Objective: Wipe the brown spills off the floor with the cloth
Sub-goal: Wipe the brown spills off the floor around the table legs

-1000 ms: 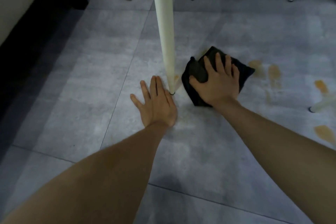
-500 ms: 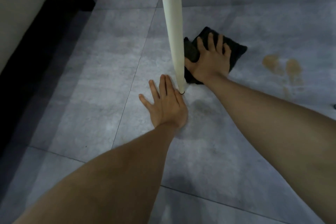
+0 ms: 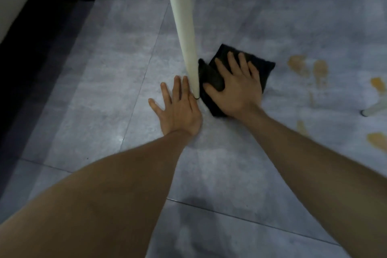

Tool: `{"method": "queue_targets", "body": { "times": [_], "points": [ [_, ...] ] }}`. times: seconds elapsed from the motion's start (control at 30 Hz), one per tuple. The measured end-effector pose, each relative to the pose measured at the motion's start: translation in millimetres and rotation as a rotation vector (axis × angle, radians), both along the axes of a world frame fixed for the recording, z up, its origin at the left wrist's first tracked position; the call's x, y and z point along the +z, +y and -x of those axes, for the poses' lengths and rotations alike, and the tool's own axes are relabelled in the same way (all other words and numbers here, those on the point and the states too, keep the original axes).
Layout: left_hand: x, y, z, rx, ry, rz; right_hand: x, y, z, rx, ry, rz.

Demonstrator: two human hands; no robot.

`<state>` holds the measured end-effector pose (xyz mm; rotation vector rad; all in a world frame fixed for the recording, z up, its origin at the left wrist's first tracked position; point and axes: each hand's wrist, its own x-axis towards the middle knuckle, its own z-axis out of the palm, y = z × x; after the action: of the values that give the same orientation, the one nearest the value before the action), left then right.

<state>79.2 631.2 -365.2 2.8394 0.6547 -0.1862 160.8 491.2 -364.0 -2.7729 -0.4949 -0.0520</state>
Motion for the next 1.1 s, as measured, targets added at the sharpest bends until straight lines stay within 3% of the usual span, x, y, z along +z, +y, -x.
{"method": "queue_targets", "body": {
  "times": [0.1, 0.2, 0.33, 0.43, 0.53, 0.63, 0.73, 0.83, 0.9, 1.03, 1.1],
  "points": [
    [-1.9, 4.1, 1.9, 0.0, -0.008, -0.019, -6.7, -45.2, 16.8, -0.065, -0.074, 0.009],
    [-1.9, 1.3, 1.9, -0.011, -0.011, -0.039, 6.3, -51.0, -13.7, -0.142, 0.127, 0.109],
    [-5.4, 1.2, 1.0, 0.0, -0.061, -0.037, 7.1, -34.4, 5.3, -0.103, 0.106, 0.08],
    [-1.1, -0.7, 3.4, 0.015, -0.275, 0.066, 0.3, -75.2, 75.5, 0.03, 0.024, -0.015],
    [6.0, -9.9, 14.3, 0.055, -0.475, 0.074, -3.7, -130.2, 85.4, -0.062, 0.02, 0.04],
    [8.5, -29.5, 32.5, -0.315, -0.491, 0.09, -1.7, -136.2, 55.9, -0.215, 0.028, 0.077],
    [8.9, -52.3, 22.2, -0.658, -0.398, 0.176, -0.6, -133.9, 60.5, -0.184, 0.043, 0.067],
    [5.7, -79.0, -16.1, -0.553, -0.356, 0.209, -1.5, -154.1, 87.0, -0.128, 0.06, 0.091],
    [-0.8, -91.1, -36.6, -0.441, -0.33, 0.198, 0.7, -165.7, 79.5, -0.201, 0.099, 0.115],
    [-8.6, -96.3, -46.8, -0.325, -0.249, 0.132, 1.9, -151.9, 15.3, -0.456, 0.028, 0.041],
    [-9.8, -93.4, -45.8, -0.321, -0.232, 0.129, 9.9, -135.4, -25.1, -0.454, 0.168, 0.034]
  ]
}}
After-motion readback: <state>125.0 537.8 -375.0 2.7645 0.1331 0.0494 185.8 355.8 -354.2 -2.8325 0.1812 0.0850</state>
